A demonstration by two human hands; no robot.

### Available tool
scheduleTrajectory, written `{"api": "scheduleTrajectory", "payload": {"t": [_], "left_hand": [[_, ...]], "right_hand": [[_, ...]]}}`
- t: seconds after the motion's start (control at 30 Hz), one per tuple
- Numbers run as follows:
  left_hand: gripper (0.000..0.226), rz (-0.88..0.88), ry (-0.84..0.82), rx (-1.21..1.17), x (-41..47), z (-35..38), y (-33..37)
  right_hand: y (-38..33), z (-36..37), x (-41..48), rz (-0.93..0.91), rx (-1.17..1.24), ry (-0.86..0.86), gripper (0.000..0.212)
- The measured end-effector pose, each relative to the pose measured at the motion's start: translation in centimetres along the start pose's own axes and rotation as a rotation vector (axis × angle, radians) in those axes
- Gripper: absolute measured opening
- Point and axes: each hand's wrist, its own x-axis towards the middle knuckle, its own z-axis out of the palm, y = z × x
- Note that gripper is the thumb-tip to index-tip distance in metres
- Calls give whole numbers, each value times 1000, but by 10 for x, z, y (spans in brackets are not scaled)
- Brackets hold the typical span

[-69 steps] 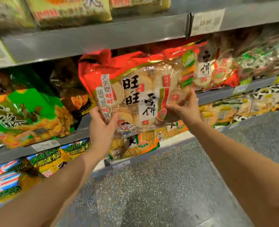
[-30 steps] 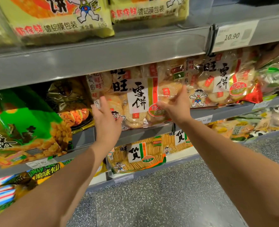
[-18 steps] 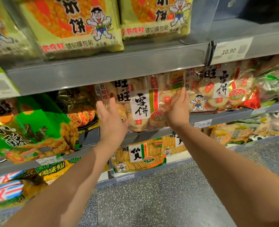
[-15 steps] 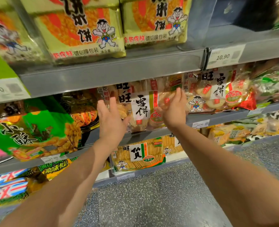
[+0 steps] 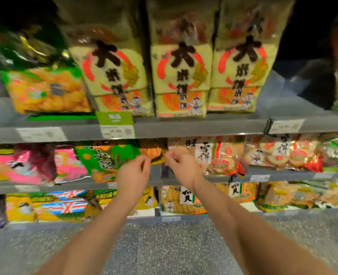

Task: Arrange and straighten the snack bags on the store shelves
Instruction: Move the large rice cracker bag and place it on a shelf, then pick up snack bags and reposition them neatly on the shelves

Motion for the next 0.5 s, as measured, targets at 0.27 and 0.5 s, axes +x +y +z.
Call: {"api": "scheduleTrajectory", "payload": {"t": [0.27,0.5], "left_hand": [[22,-105,41,-10,-14,-122,-5],[32,-227,78,-17,-13,-174,-25]], "right_hand": [[-120,17,-29,-76,56,-98,22],[-157,34,-27,36,-73,-151,29]]}}
